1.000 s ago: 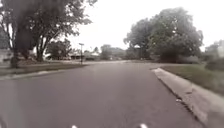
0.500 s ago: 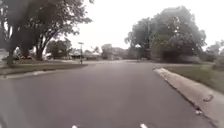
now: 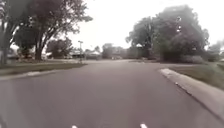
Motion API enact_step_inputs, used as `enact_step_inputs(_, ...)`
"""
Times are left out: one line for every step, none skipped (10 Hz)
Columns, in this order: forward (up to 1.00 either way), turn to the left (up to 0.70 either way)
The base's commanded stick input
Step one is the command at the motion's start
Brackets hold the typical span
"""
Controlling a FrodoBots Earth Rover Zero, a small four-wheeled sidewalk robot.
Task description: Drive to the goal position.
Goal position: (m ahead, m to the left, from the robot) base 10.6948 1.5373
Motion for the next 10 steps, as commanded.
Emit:
enact_step_inputs(1.00, 0.00)
enact_step_inputs(1.00, 0.00)
enact_step_inputs(1.00, 0.00)
enact_step_inputs(1.00, 0.00)
enact_step_inputs(1.00, 0.00)
enact_step_inputs(1.00, 0.00)
enact_step_inputs(1.00, 0.00)
enact_step_inputs(1.00, 0.00)
enact_step_inputs(1.00, 0.00)
enact_step_inputs(1.00, 0.00)
